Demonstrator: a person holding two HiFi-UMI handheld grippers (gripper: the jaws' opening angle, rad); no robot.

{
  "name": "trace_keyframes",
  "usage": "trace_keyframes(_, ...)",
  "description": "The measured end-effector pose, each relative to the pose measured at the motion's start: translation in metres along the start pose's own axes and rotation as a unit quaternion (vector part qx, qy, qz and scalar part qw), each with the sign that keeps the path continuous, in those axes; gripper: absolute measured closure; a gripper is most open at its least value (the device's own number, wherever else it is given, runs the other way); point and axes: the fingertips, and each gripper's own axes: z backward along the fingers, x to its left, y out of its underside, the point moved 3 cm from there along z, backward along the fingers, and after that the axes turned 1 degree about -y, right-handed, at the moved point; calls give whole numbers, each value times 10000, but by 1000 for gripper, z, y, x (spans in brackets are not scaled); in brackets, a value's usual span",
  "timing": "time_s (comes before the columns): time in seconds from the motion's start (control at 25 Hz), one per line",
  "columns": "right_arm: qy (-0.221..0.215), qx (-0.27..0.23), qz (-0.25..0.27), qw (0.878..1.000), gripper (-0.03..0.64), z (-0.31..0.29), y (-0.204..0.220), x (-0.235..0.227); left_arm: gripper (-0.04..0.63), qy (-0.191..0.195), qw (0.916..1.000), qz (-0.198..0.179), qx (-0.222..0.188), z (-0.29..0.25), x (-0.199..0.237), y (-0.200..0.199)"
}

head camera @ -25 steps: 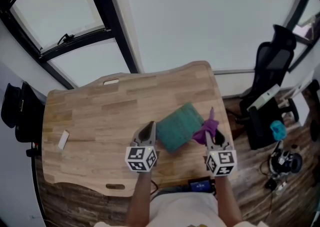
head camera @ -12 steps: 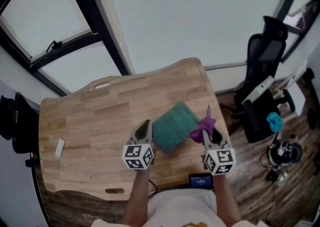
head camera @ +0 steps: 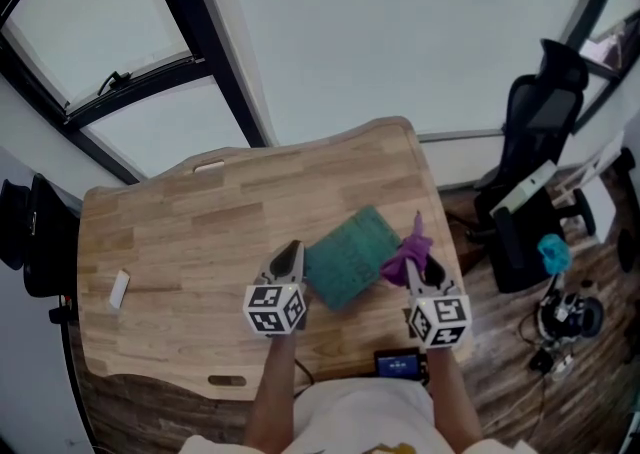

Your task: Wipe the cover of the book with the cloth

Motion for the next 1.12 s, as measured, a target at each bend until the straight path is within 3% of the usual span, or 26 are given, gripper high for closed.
trace_keyframes(0.28, -83, 191, 57, 9998, 540, -17, 10, -4, 588, -34, 9998, 46, 211, -9, 8, 14)
trace_keyframes(1.12, -285, 715, 170, 9969, 540, -66, 29, -7, 448, 224, 9888, 694, 1300, -38, 30, 77)
